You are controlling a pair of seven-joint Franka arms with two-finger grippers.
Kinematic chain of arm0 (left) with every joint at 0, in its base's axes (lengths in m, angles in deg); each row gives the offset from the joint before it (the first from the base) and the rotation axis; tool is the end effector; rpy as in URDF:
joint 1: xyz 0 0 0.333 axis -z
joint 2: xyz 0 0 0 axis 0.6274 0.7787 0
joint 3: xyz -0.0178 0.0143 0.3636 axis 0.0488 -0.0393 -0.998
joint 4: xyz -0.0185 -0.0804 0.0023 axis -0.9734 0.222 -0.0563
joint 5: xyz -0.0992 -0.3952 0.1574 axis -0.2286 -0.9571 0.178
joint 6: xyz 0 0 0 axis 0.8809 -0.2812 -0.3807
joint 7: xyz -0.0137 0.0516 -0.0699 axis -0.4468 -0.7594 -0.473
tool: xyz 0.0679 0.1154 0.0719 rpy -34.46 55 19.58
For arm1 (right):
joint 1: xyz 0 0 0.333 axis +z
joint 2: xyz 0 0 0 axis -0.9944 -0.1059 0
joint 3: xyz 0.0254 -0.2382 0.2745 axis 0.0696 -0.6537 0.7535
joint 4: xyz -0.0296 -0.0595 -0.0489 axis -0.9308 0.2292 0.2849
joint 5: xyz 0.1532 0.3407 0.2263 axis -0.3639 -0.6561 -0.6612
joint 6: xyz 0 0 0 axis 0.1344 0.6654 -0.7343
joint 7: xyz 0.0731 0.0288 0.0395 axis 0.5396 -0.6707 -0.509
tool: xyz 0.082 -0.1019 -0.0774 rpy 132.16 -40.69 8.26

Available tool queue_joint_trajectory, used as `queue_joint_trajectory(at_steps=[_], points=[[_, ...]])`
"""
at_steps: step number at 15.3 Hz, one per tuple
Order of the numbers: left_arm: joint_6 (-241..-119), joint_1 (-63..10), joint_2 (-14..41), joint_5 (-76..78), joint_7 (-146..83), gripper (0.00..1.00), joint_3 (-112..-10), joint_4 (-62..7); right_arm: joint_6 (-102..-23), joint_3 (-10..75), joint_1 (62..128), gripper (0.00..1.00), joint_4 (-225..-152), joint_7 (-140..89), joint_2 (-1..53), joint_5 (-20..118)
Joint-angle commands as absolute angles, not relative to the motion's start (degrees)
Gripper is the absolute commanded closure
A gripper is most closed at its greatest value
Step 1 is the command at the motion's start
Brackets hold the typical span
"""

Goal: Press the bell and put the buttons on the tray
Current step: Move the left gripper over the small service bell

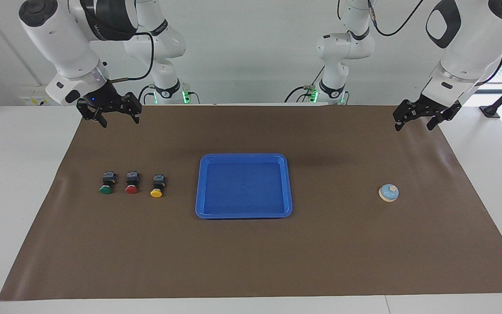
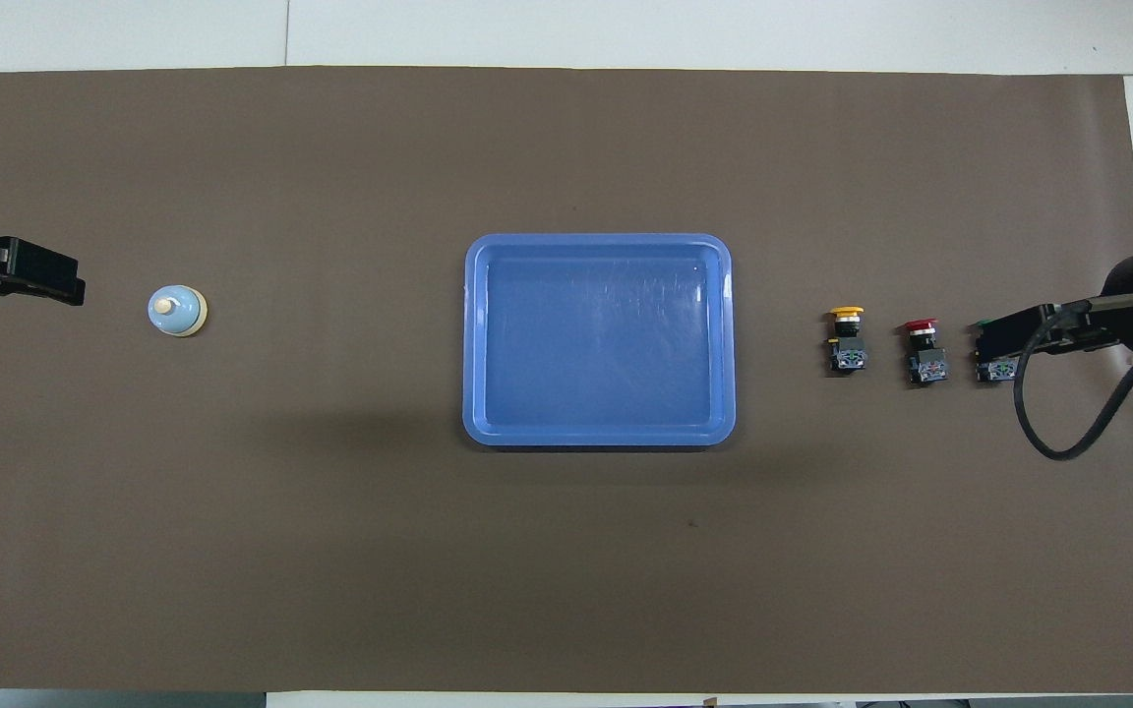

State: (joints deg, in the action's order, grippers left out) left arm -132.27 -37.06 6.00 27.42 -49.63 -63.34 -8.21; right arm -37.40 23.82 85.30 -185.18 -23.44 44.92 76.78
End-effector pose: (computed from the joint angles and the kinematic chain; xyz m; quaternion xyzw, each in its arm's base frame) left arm 0.6127 -0.0229 0.6074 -0.9989 0.0431 0.0132 0.0117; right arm 0.5685 0.0020 0.5744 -0.9978 -0.0434 0.0410 0.0271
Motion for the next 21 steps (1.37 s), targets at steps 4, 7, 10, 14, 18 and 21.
queue_joint_trajectory(at_steps=[4,7,10,14,18,21], points=[[-132.9,-36.9,6.0,27.3,-49.5,0.00,-63.8,-7.9,-36.4,24.2,85.0,0.00,-184.8,-23.0,44.8,77.1],[-133.5,-36.5,5.8,27.2,-49.3,0.00,-63.7,-8.4,-36.4,24.2,85.0,0.00,-184.8,-23.0,44.8,77.1],[-135.8,-36.1,5.2,27.3,-46.6,0.00,-63.6,-10.2,-36.4,24.2,85.0,0.00,-184.7,-23.0,44.8,77.1],[-138.3,-37.2,4.8,27.3,-46.2,1.00,-63.7,-11.9,-36.3,24.2,85.0,0.00,-184.7,-23.0,44.7,77.1],[-142.0,-38.8,4.8,27.3,-47.3,1.00,-63.7,-16.4,-36.4,24.2,85.0,0.00,-184.7,-23.0,44.8,77.1],[-146.5,-39.6,6.1,27.3,-47.8,1.00,-63.7,-19.1,-36.4,24.2,85.0,0.00,-184.7,-23.0,44.8,77.1]])
